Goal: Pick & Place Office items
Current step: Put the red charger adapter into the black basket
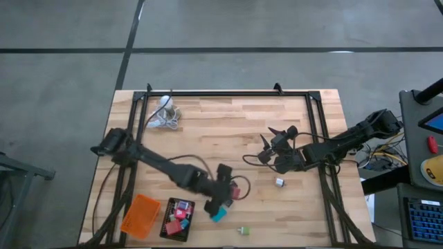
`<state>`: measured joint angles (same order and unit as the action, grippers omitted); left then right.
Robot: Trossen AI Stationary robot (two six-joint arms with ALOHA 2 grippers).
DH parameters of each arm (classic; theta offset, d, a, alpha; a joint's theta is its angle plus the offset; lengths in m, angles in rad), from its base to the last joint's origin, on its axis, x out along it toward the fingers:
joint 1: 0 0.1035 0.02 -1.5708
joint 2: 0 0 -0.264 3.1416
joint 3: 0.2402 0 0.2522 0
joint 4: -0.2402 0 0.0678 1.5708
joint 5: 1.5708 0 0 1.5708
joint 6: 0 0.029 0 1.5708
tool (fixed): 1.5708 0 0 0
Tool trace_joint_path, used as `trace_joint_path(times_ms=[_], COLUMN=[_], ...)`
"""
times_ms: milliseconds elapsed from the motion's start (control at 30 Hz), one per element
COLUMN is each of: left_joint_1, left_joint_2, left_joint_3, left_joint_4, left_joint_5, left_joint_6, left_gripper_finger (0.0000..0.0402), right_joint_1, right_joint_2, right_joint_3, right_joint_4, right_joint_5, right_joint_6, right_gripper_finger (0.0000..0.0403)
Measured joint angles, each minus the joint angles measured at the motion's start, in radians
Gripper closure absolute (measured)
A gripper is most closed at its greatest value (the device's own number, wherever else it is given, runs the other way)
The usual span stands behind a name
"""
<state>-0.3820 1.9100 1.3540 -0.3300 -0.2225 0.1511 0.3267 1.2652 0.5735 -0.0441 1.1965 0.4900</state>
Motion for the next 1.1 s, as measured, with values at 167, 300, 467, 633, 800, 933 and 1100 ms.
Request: trace_joint_path(times_ms=[167,300,467,633,800,933,1100], left_joint_1=[-0.098,-0.188,-0.298,-0.376,-0.444,-0.490,-0.543], left_joint_2=[-0.051,-0.078,-0.084,-0.084,-0.084,-0.084,-0.081], left_joint_3=[0.000,0.000,0.002,0.002,0.001,0.000,0.000], left_joint_4=[-0.143,-0.246,-0.362,-0.493,-0.597,-0.661,-0.709], left_joint_5=[-0.158,-0.280,-0.402,-0.425,-0.424,-0.398,-0.329], left_joint_6=[-0.253,-0.440,-0.685,-1.018,-1.278,-1.421,-1.507], left_gripper_finger=[0.0184,0.0184,0.0184,0.0183,0.0183,0.0183,0.0183], right_joint_1=[0.000,0.000,0.000,0.000,0.000,0.000,0.000], right_joint_2=[0.000,0.000,0.000,0.000,0.000,0.000,0.000], right_joint_3=[0.000,-0.001,0.004,0.004,0.004,0.004,0.004], right_joint_4=[0.000,0.000,0.002,0.001,0.001,0.001,0.001], right_joint_5=[0.000,0.000,0.000,0.000,0.000,0.000,0.000], right_joint_6=[0.000,0.000,0.000,0.000,0.000,0.000,0.000], right_gripper_finger=[0.0199,0.0199,0.0199,0.0199,0.0199,0.0199,0.0199])
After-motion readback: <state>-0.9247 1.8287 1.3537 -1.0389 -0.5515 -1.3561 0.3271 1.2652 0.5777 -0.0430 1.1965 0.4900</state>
